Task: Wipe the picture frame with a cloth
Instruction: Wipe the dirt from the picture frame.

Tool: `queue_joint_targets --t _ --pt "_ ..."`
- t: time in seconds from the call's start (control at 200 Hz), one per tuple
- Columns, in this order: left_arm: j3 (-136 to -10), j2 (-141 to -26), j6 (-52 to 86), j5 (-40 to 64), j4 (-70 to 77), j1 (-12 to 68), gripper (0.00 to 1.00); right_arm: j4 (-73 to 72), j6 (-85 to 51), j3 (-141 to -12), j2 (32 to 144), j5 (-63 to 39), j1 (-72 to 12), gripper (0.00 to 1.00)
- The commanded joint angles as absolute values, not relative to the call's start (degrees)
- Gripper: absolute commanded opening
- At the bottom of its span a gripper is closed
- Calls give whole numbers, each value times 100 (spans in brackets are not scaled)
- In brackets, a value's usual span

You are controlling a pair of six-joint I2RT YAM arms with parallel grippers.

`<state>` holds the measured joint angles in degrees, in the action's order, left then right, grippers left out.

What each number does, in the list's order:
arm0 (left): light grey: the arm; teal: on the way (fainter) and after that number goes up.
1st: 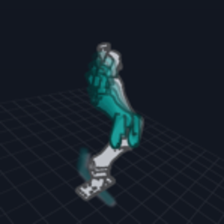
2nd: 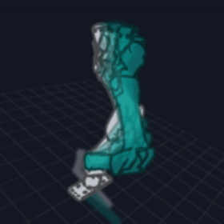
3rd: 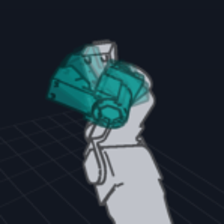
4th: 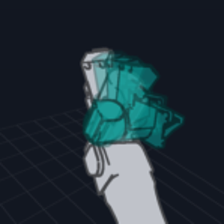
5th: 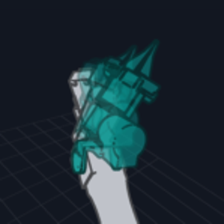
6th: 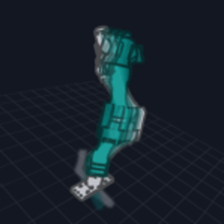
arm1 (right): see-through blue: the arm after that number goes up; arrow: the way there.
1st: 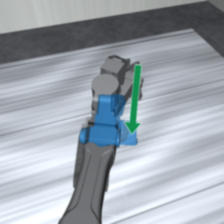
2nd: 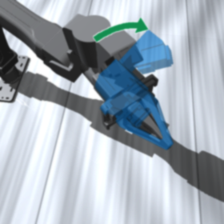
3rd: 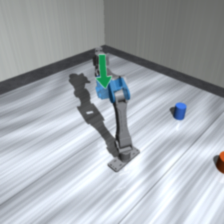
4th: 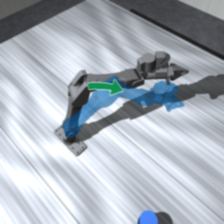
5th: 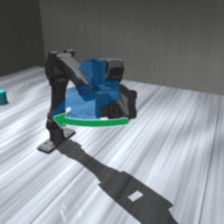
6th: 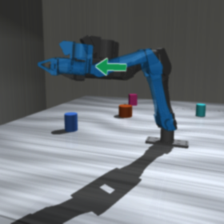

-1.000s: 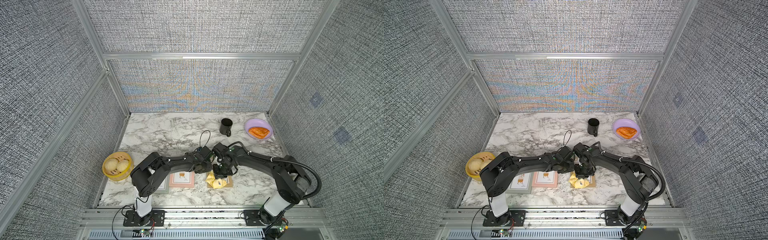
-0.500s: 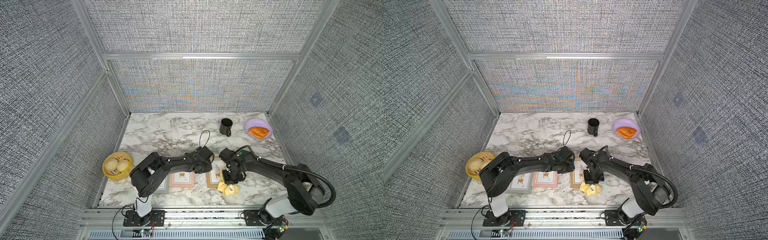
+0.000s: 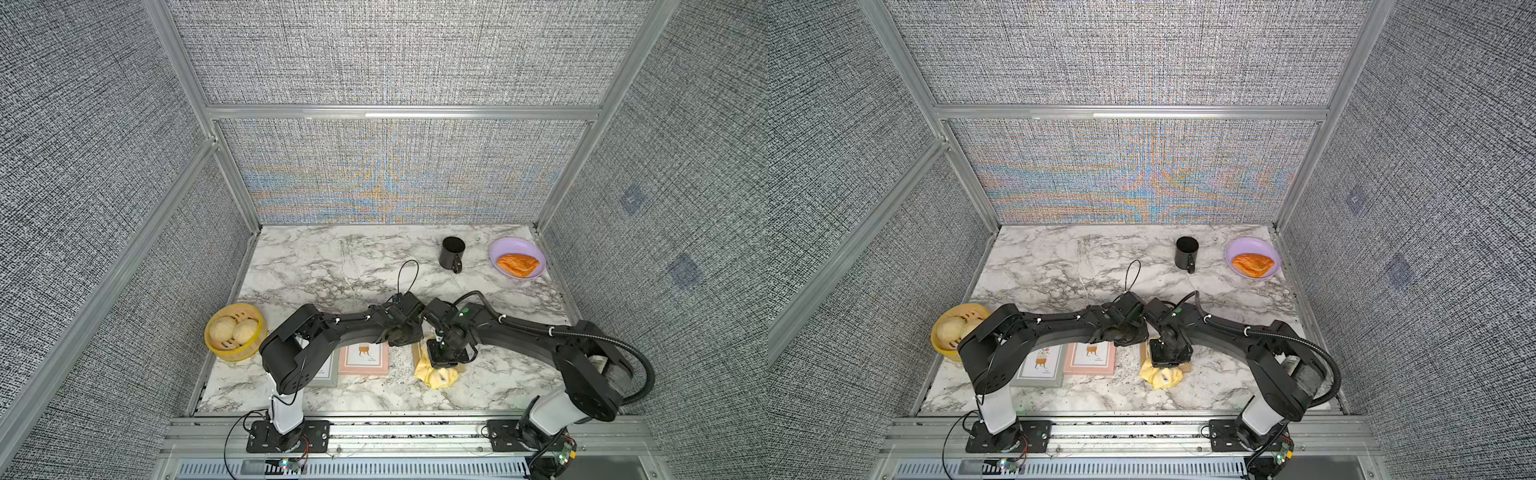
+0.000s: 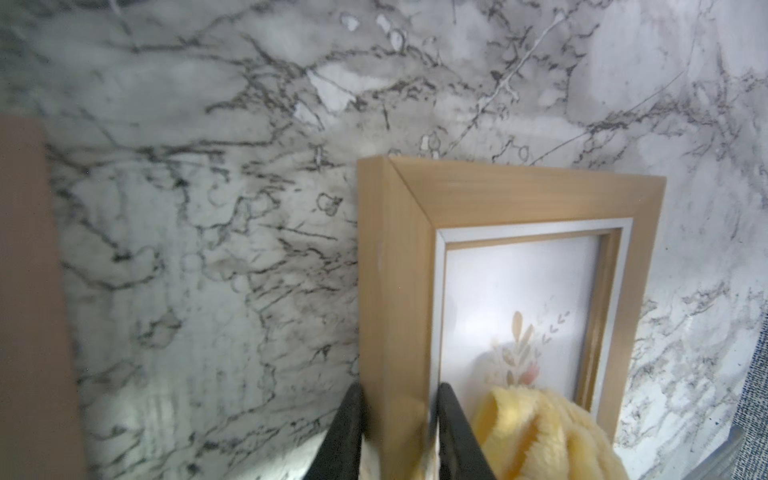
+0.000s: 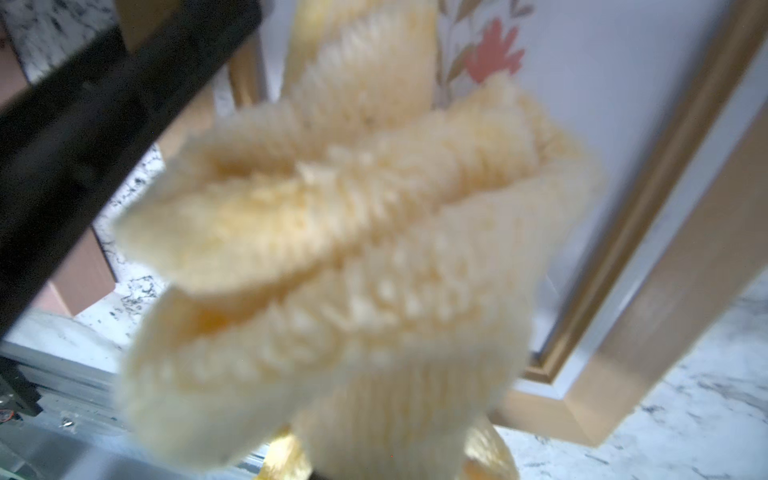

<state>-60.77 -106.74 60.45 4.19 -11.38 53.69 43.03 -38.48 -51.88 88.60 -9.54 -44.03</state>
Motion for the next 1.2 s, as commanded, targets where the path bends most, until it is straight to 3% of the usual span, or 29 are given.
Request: queue_joint_targets --t 0.0,0.29,0.756,0.981,1.196 --pt "-5986 -10730 6069 371 -1775 5380 5 4850 -3765 -4731 8523 -529 -4017 0" --pt "-5968 -10720 6028 404 -1775 5381 4 4771 -3534 -4723 8502 -551 -3590 0" --pt "-5884 -10652 5976 417 -1802 5382 4 4330 -2903 -6798 10130 -435 -2994 0" --pt "-5889 -10644 5968 415 -1793 5383 4 3865 -3004 -7285 10419 -950 -3187 0" --pt "-5966 -10705 5954 429 -1797 5380 4 4183 -2928 -7244 10513 -678 -3344 0"
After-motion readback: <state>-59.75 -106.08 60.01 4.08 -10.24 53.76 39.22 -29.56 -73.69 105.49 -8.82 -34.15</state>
